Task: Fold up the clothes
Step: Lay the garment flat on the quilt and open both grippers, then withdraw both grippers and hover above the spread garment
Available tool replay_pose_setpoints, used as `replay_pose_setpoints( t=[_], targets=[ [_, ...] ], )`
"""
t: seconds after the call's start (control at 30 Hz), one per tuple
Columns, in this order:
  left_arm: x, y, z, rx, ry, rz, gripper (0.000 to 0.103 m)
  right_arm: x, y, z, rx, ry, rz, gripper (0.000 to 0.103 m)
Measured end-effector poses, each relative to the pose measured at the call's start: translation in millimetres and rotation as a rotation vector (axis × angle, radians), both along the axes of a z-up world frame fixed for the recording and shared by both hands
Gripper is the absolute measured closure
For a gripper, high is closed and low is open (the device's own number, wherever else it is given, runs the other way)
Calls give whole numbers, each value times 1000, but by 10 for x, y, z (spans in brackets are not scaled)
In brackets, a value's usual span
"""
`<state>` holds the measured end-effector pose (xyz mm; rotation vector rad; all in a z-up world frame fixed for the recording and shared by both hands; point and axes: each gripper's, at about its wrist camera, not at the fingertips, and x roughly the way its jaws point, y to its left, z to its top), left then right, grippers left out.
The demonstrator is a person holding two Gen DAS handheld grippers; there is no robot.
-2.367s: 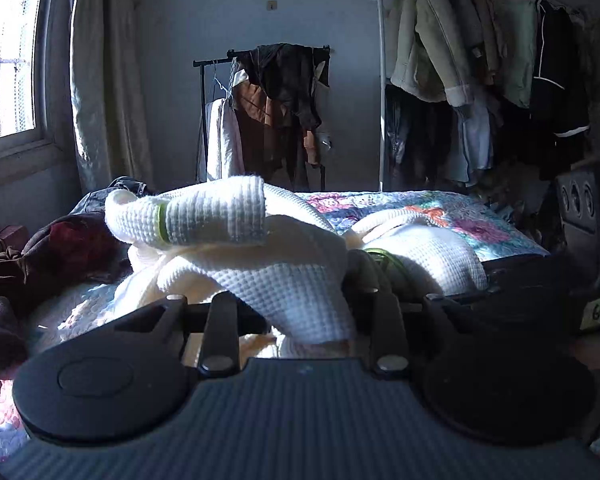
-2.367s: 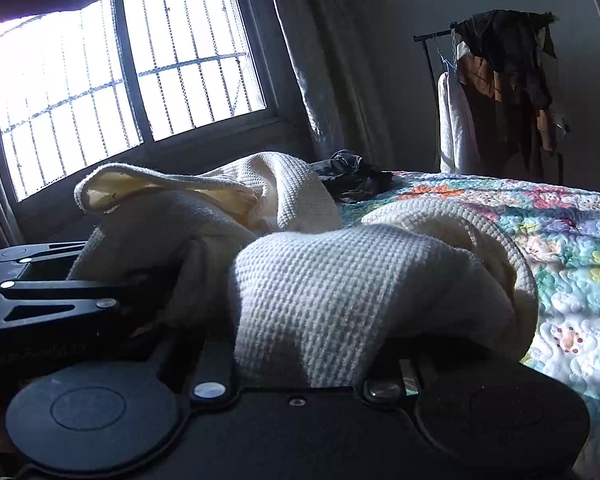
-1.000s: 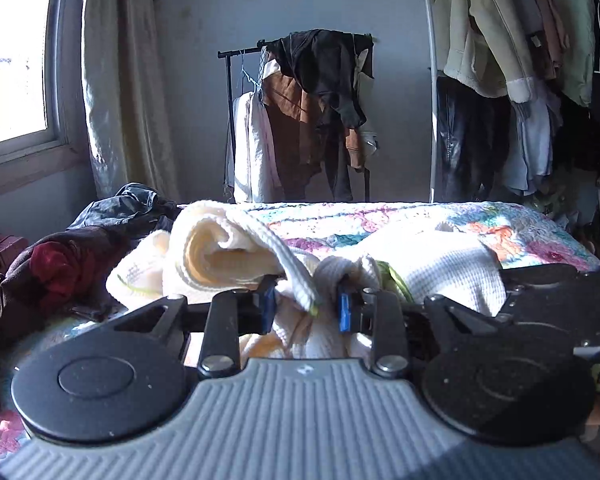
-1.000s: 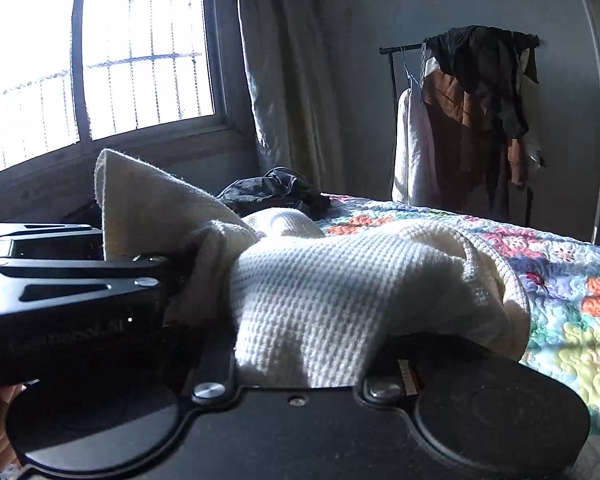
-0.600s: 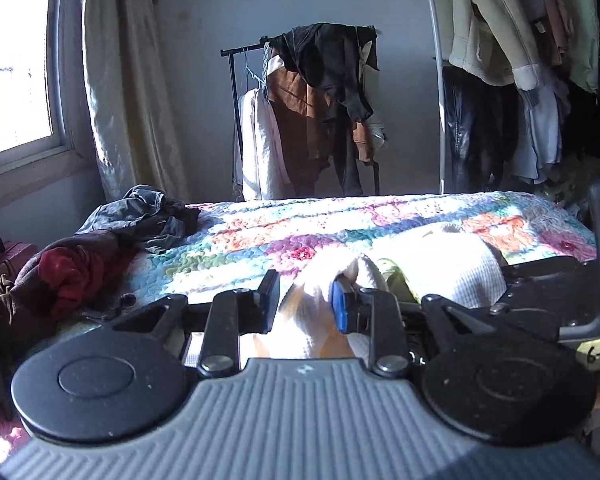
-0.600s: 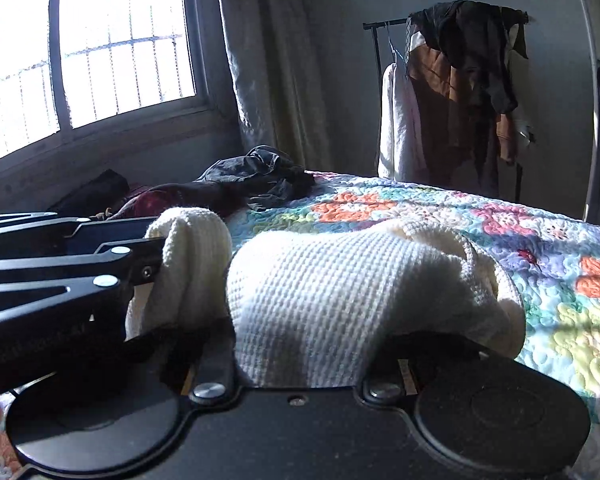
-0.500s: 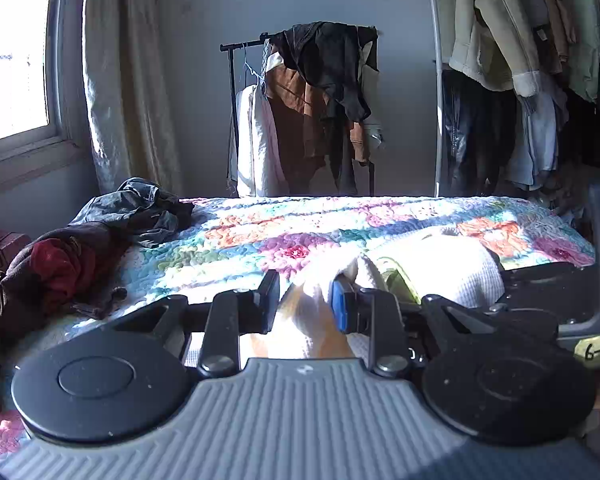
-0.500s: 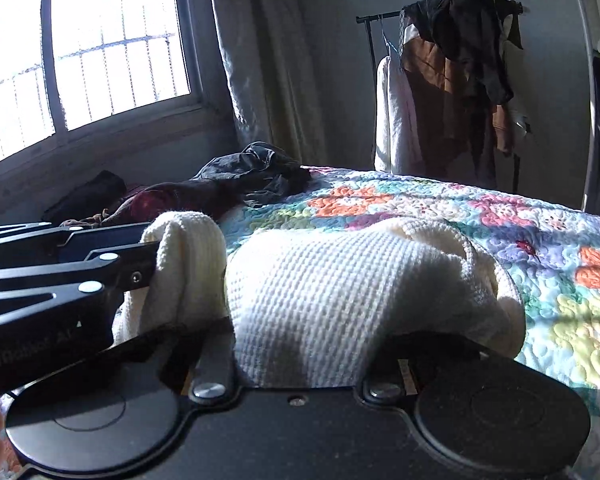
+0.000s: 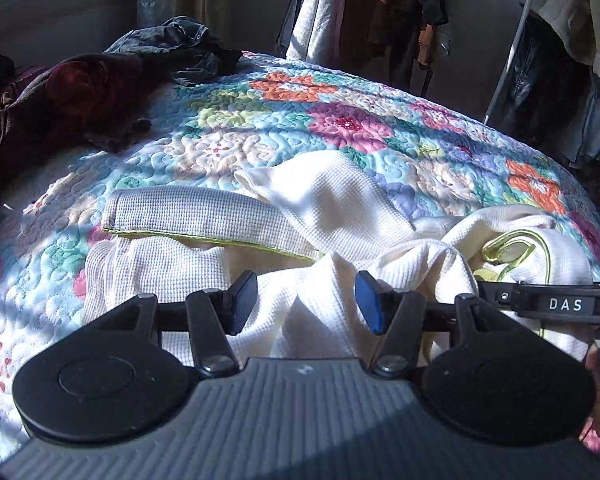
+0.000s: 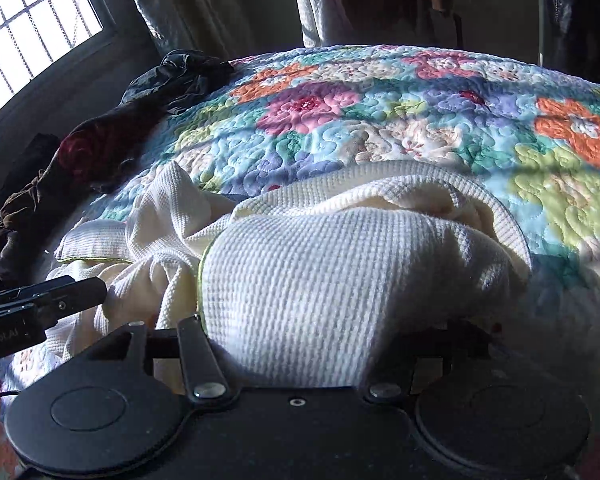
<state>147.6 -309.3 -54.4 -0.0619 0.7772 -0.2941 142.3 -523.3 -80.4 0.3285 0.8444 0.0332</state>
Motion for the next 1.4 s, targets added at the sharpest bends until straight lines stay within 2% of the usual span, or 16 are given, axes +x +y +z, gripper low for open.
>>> replay_pose_setpoints(
  t=[0.27, 0.5, 0.57, 0.6, 0.63, 0.73, 0.83, 0.87, 0.9, 0.93, 1.0, 1.03, 1.17, 1.3, 1.4],
  targets=[
    [-159, 69, -29, 36, 28, 12, 44, -280, -259, 124, -28, -35, -18, 43],
    [-372, -56, -142, 137, 27, -10, 38, -439, -351, 138, -94, -74, -21, 43],
    [-404, -63, -166, 145, 24, -11, 38, -471, -358, 144, -123, -91, -26, 51],
    [-413, -62, -176, 149, 27, -11, 38, -475, -355, 157, -147, -102, -32, 67],
    [-420, -61, -186, 153, 31, -12, 38, -487, -366, 179, -182, -114, -37, 75],
    [-496, -49, -110, 197, 18, -2, 38, -462, -403, 279, -251, -169, -80, 84],
    [-593, -22, 47, 215, -22, 9, 37, -402, -459, 393, -244, -198, -126, 82],
    [-613, -6, 104, 205, -34, 13, 36, -383, -478, 431, -242, -207, -142, 74],
    [-632, 15, 165, 184, -41, 19, 36, -363, -496, 469, -240, -217, -157, 60],
    [-649, 36, 211, 163, -43, 22, 36, -332, -494, 438, -236, -179, -164, 55],
    [-686, 58, 260, 145, -49, 22, 36, -266, -479, 348, -227, -86, -173, 55],
    [-712, 64, 277, 142, -53, 22, 36, -306, -435, 315, -227, -73, -164, 54],
    [-806, 89, 303, 140, -44, 26, 36, -595, -296, 289, -208, -71, -137, 53],
    [-953, 176, 333, 147, -31, 42, 35, -880, -313, 359, -129, -66, -168, 48],
    [-1028, 273, 445, 146, -53, 72, 35, -969, -334, 441, -157, -83, -184, 45]
  ],
)
